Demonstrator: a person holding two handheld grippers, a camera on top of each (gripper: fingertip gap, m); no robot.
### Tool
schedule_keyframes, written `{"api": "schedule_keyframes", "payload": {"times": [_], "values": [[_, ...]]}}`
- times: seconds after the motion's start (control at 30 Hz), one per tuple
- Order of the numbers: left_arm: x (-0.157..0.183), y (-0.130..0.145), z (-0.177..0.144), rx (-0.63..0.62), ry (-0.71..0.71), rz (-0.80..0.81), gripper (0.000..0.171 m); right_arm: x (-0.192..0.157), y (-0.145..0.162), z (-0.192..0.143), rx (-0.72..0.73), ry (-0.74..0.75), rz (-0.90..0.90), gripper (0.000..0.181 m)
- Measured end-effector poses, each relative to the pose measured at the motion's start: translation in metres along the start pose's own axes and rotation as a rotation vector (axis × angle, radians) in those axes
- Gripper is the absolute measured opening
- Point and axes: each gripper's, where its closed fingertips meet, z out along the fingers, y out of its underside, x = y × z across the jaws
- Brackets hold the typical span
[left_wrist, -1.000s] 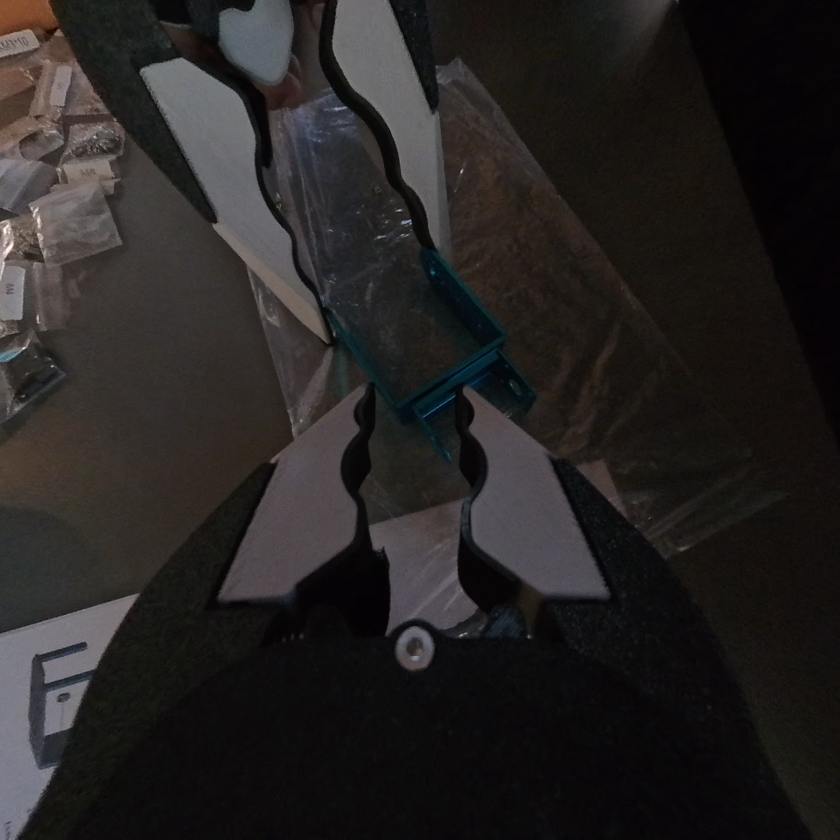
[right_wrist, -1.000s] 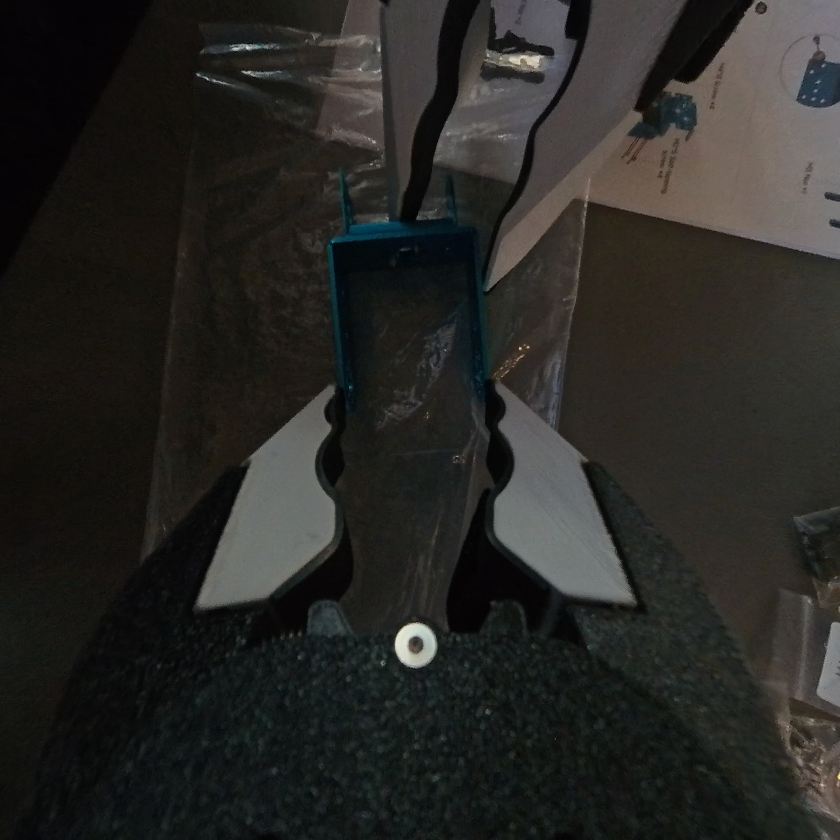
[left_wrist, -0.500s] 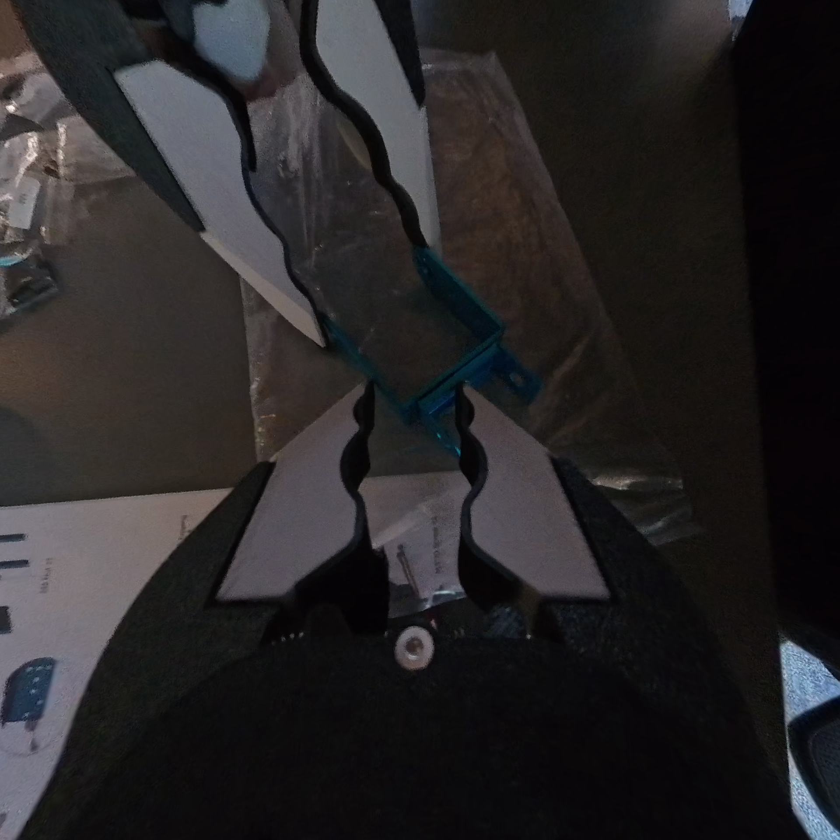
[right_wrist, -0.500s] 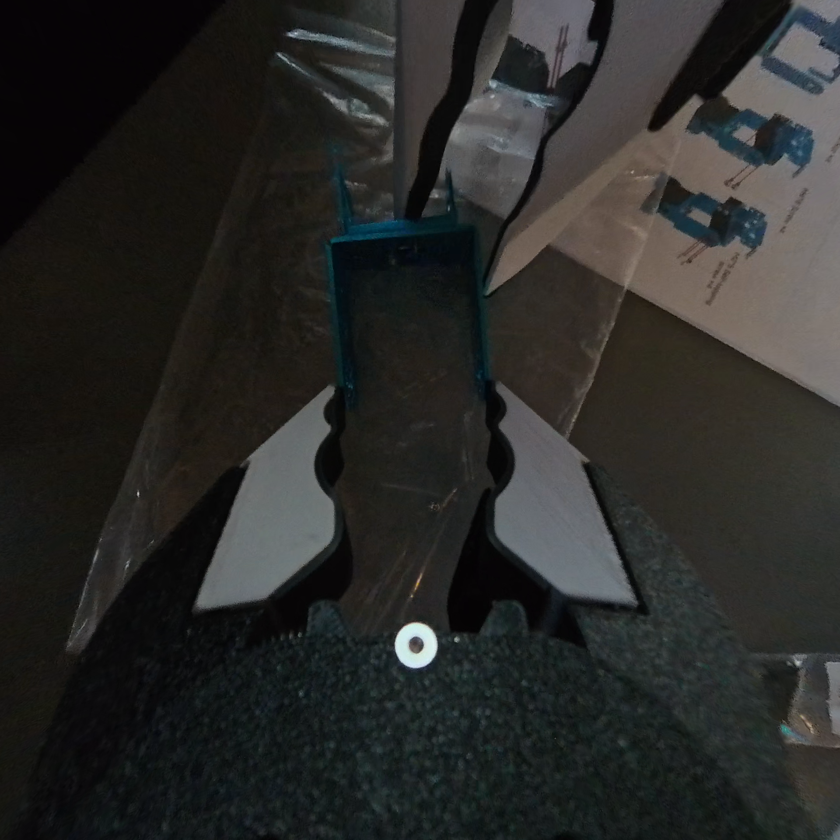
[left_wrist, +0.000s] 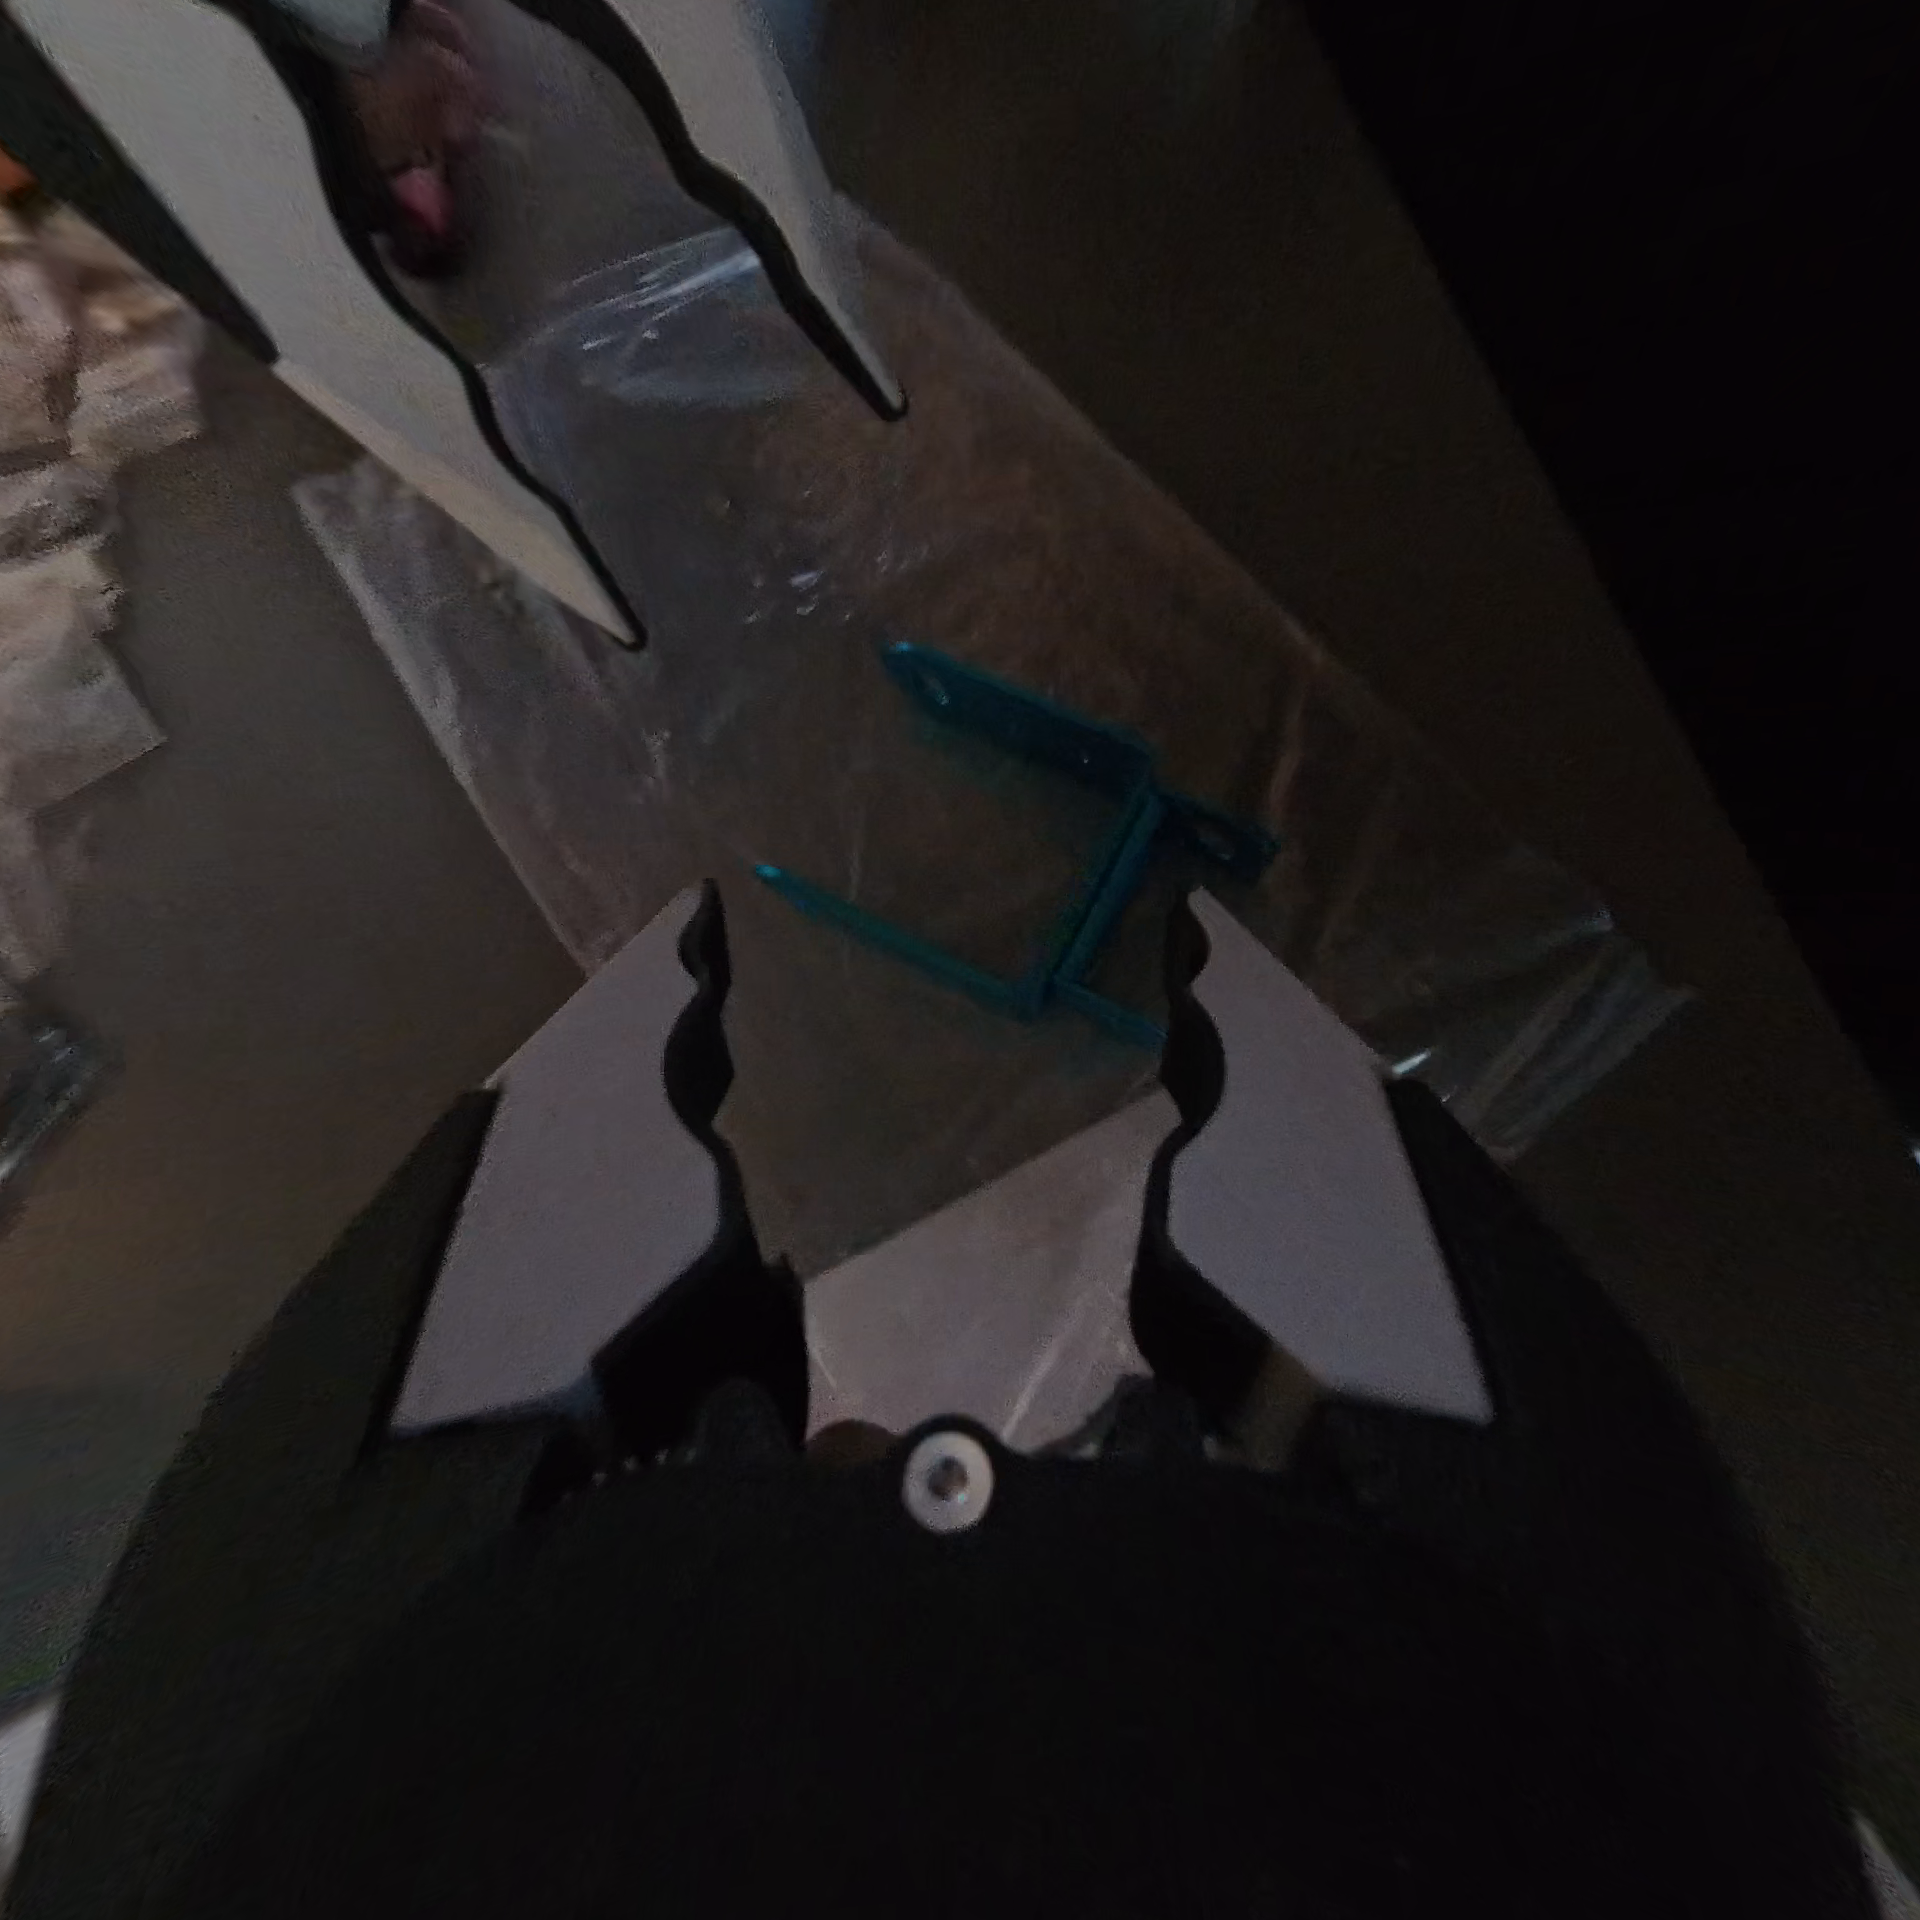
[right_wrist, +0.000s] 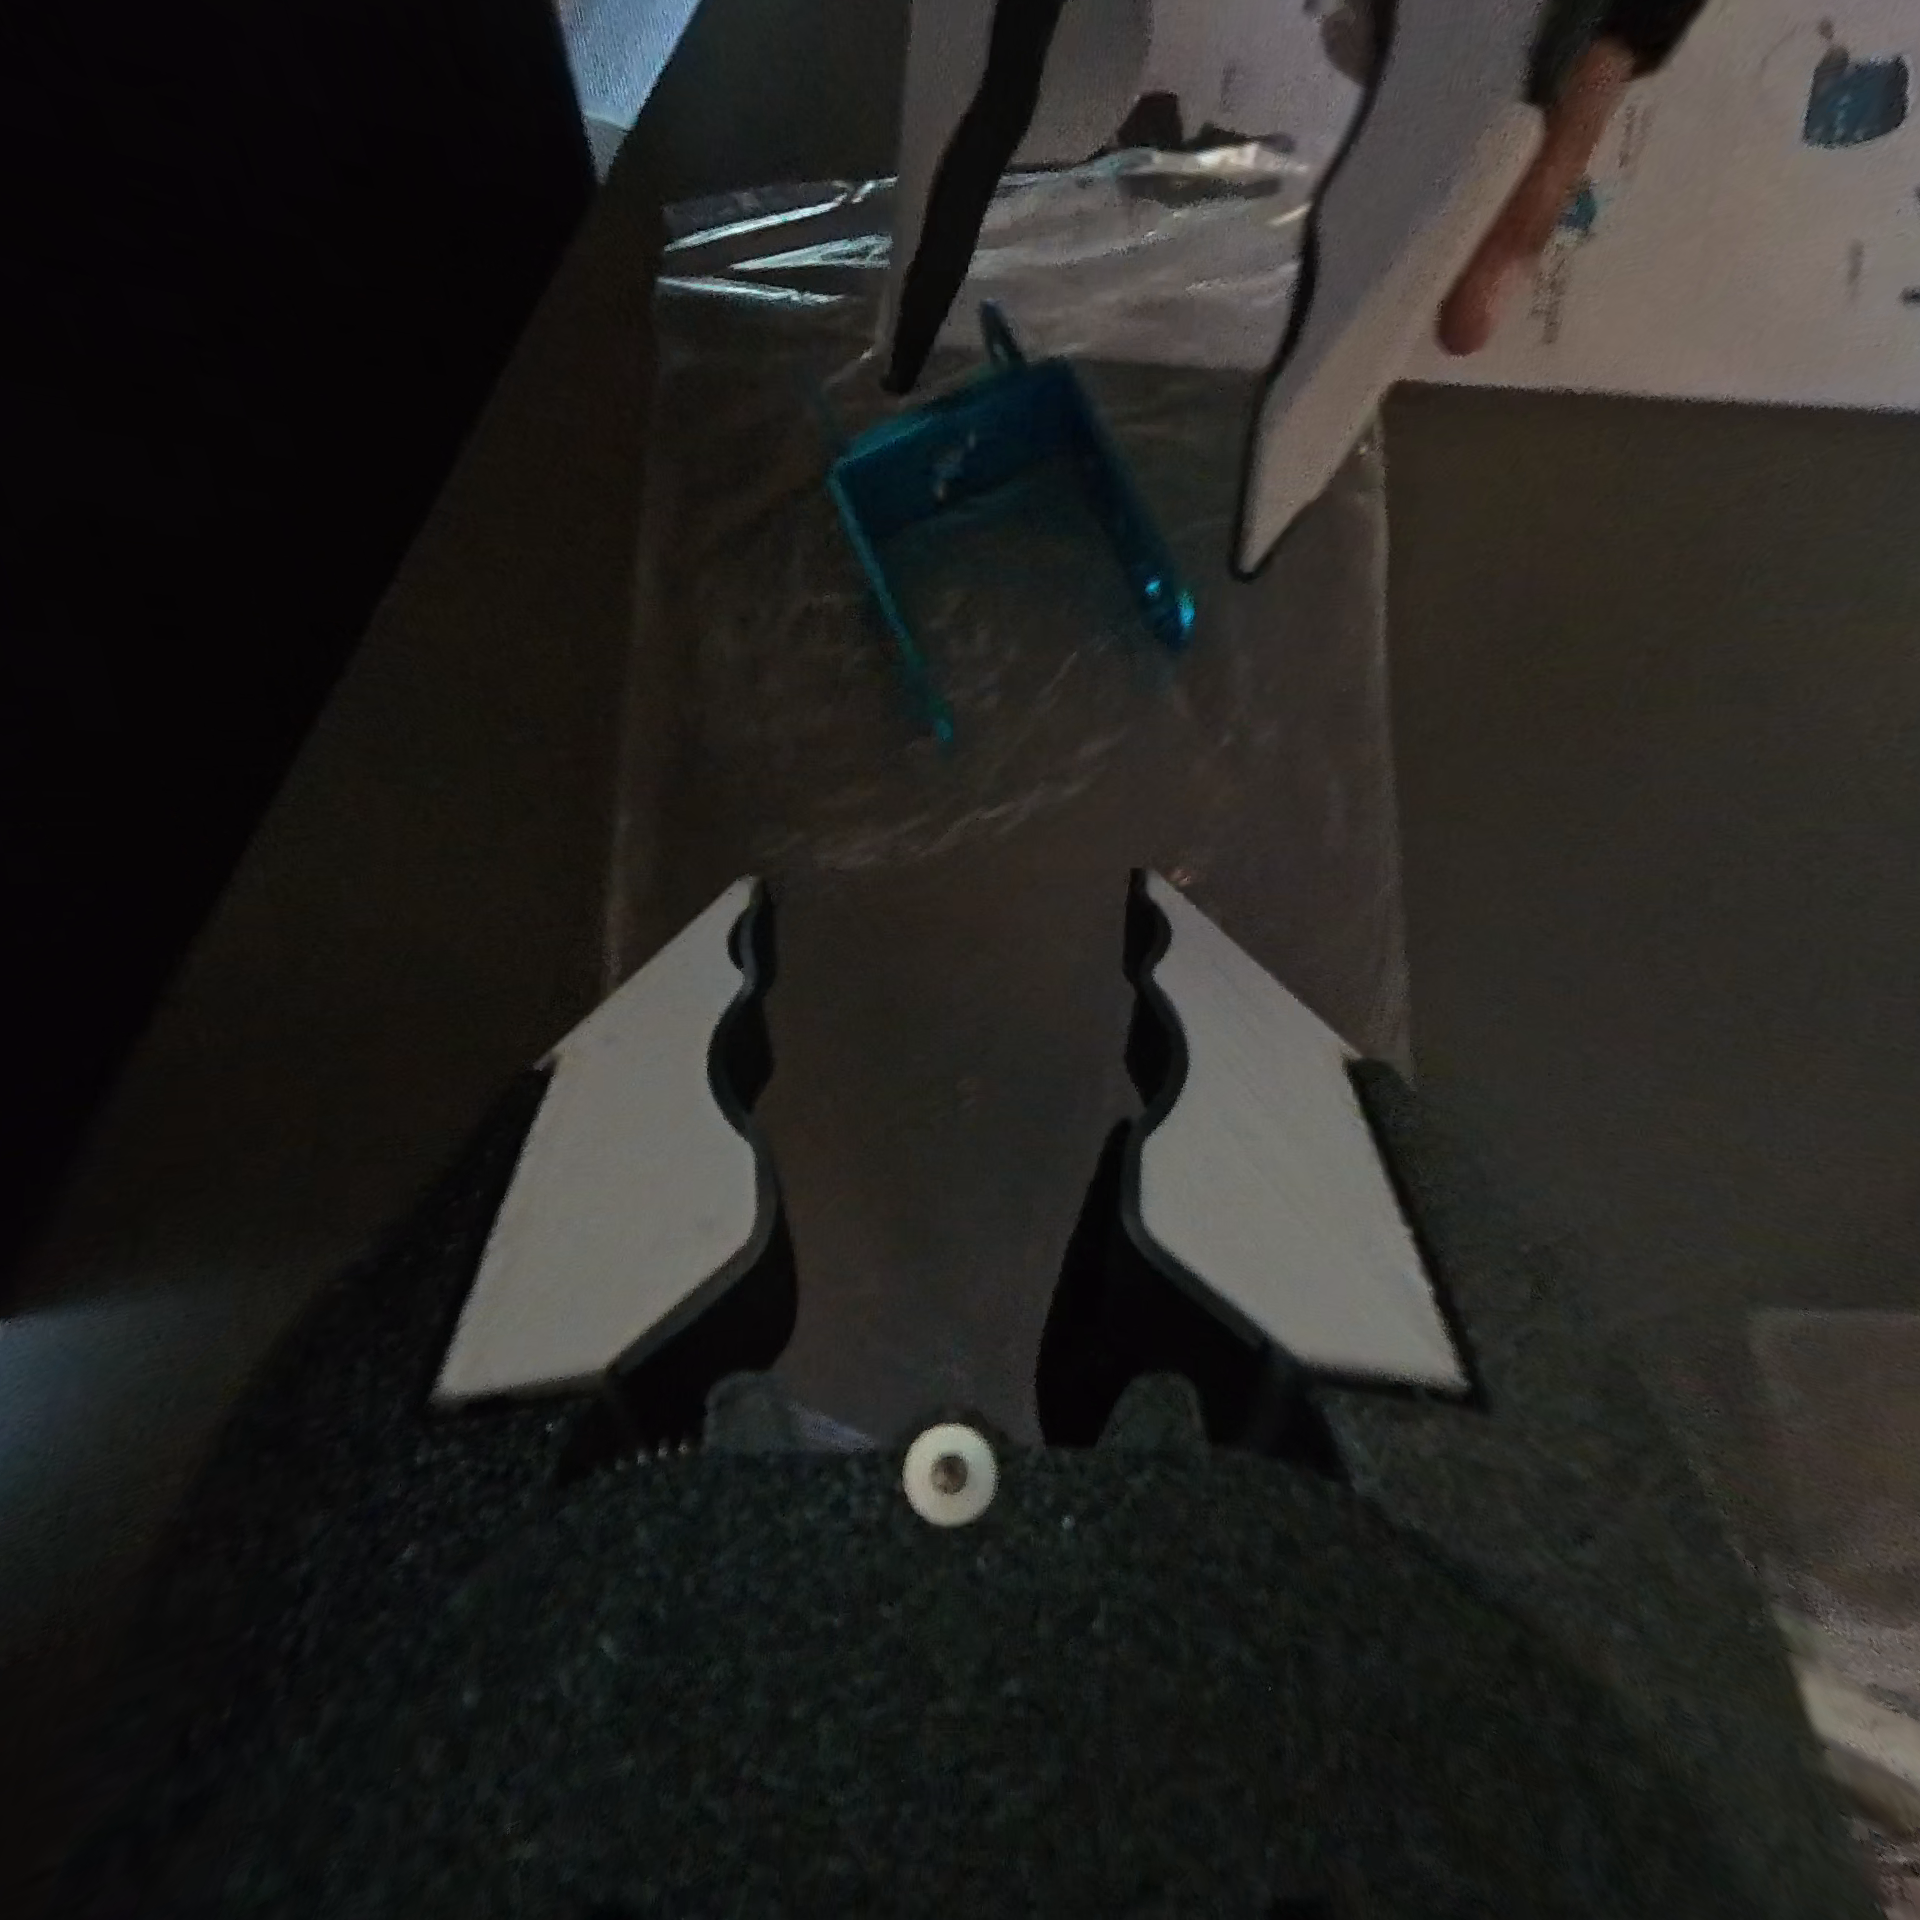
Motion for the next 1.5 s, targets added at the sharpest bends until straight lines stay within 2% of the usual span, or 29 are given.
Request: {"api": "schedule_keyframes", "payload": {"times": [0.1, 0.2, 0.27, 0.4, 0.57, 0.73, 0.9, 1.17, 1.5], "values": [[-0.005, -0.004, 0.009, 0.024, 0.104, -0.006, 0.096, -0.017, 0.008, -0.003, 0.025, 0.011, 0.055, 0.067], [-0.009, 0.005, 0.017, -0.013, 0.133, 0.014, 0.102, -0.026, 0.008, -0.005, 0.051, 0.031, 0.068, 0.066], [-0.009, 0.006, 0.018, -0.007, 0.134, 0.041, 0.098, -0.027, 0.009, -0.007, 0.052, 0.034, 0.073, 0.066], [-0.007, 0.003, 0.018, 0.017, 0.108, 0.104, 0.078, -0.016, 0.007, -0.011, 0.09, 0.025, 0.11, 0.06], [-0.007, 0.005, 0.017, 0.005, 0.079, 0.122, 0.077, 0.013, 0.009, -0.014, 0.098, 0.088, 0.19, 0.043], [-0.008, 0.006, 0.017, 0.004, 0.069, 0.116, 0.077, 0.038, 0.008, -0.013, 0.032, 0.167, 0.185, 0.023], [-0.008, 0.006, 0.016, 0.0, 0.064, 0.123, 0.076, 0.05, 0.015, 0.002, -0.098, 0.181, 0.131, 0.014], [-0.007, 0.006, 0.016, -0.007, 0.053, 0.101, 0.077, 0.051, 0.006, 0.017, -0.157, 0.151, 0.057, 0.01], [-0.006, 0.006, 0.016, -0.021, 0.037, 0.109, 0.077, 0.049, 0.009, 0.019, -0.22, 0.139, 0.058, 0.002]]}}
